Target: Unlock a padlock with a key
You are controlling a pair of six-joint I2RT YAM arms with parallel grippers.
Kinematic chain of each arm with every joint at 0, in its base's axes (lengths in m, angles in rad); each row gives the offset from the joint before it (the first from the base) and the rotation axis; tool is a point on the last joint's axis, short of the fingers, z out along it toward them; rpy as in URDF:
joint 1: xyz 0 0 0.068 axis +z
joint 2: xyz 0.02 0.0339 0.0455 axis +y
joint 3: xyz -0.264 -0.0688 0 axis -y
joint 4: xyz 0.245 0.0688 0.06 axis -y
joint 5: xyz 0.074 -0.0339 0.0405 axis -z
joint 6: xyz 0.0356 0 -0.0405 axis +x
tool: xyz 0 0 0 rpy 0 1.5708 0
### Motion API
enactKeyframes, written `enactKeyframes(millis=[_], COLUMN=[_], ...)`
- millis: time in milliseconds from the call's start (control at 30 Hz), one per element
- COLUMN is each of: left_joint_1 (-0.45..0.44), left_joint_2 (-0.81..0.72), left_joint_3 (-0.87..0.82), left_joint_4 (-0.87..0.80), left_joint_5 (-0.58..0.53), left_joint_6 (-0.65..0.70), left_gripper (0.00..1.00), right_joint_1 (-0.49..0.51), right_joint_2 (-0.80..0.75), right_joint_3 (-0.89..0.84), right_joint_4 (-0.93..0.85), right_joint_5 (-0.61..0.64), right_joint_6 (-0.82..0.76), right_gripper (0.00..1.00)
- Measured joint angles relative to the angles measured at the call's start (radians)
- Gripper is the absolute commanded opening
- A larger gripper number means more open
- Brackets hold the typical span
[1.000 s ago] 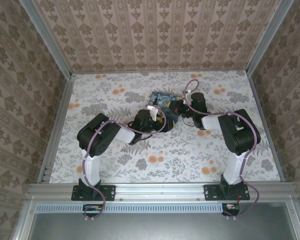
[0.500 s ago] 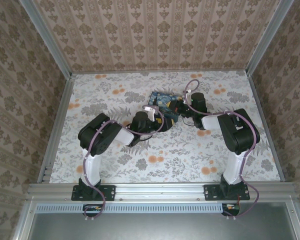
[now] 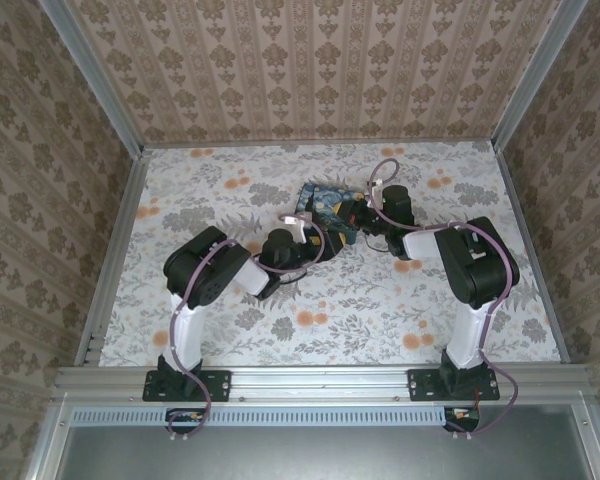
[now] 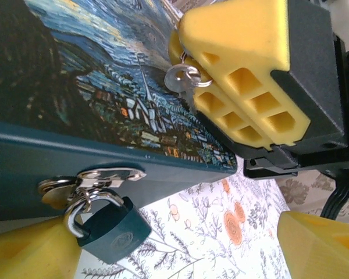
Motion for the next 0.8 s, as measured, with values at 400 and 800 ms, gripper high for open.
enactKeyframes(millis=[400,800], left_joint_1=[-0.026,-0.037], left_joint_2=[0.022,0.032], left_joint_3=[-0.015,-0.021], left_joint_4=[0.071,0.100], left_joint_5=[-0.061,-0.091], left_joint_6=[-0.055,-0.082], left_gripper=[0.84,0.81], right_joint_1=[-0.004,-0.006], right_joint_2=[0.002,0.002], right_joint_3=[0.000,-0.001], right_joint_4=[0.006,0.011], right_joint_5=[0.000,0.000], right_joint_6=[0.008,0.011], right_gripper=[0.00,0.00])
